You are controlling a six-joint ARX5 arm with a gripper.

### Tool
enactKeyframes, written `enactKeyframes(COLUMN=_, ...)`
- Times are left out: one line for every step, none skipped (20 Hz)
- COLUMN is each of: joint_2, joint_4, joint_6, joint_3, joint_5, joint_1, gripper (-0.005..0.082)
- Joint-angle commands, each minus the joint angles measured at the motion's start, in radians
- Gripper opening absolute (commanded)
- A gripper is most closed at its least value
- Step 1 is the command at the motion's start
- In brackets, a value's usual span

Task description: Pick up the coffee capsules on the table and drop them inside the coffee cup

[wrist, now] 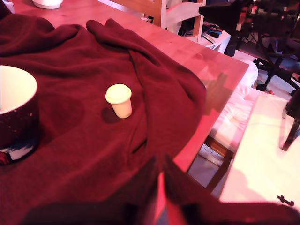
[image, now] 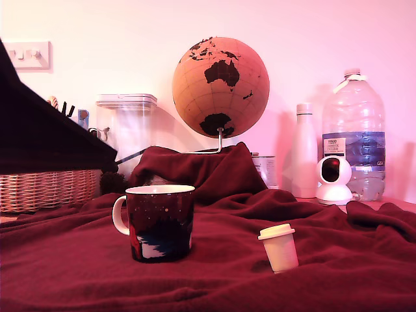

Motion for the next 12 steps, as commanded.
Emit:
enactKeyframes(joint_2=0.003, joint_4=0.023, joint_6=0.007, joint_3=0.0, joint_5=-0.007, joint_1=-0.002, gripper=0.0501)
enactKeyframes(joint_2=0.003, joint_4=0.031, joint_6=0.007, joint_3=0.0, joint_5=-0.015, joint_1=-0.002, gripper=0.0585)
enactKeyframes(joint_2=0.004, joint_4=0.04, joint_6=0.007, joint_3=0.0, joint_5=-0.021, joint_1=-0.002, gripper=0.0591)
enactKeyframes(joint_2=0.009, joint_4=0.051, joint_6=0.007, joint_3=0.0, joint_5=-0.027, joint_1=-0.002, gripper=0.0591)
enactKeyframes(joint_2=0.016, joint_4=0.061, joint_6=0.007, joint_3=0.0, joint_5=-0.038, joint_1=-0.002, gripper=0.0591)
enactKeyframes(joint_2=0.03, joint_4=0.076, joint_6=0.005, joint_3=0.0, joint_5=-0.04, joint_1=-0.002, gripper=0.0591)
enactKeyframes(joint_2=0.049, joint_4=0.094, joint_6=-0.001, joint_3=0.0, joint_5=-0.041, joint_1=-0.002, gripper=0.0591)
enactKeyframes(joint_2=0.072, joint_4=0.113, joint_6=-0.002, joint_3=0.0, joint_5=-0.041, joint_1=-0.003, gripper=0.0591)
enactKeyframes(joint_2=0.1, joint_4=0.134, joint_6=-0.002, joint_3=0.0, joint_5=-0.041, joint_1=-0.005, gripper=0.0591)
enactKeyframes(joint_2=0.132, joint_4=0.158, joint_6=-0.002, joint_3=0.0, joint_5=-0.041, joint_1=-0.009, gripper=0.0591)
enactKeyframes(joint_2=0.16, joint_4=0.198, joint_6=-0.006, joint_3=0.0, joint_5=-0.041, joint_1=-0.016, gripper=0.0591)
enactKeyframes(joint_2=0.186, joint_4=0.228, joint_6=-0.007, joint_3=0.0, joint_5=-0.042, joint_1=-0.024, gripper=0.0591)
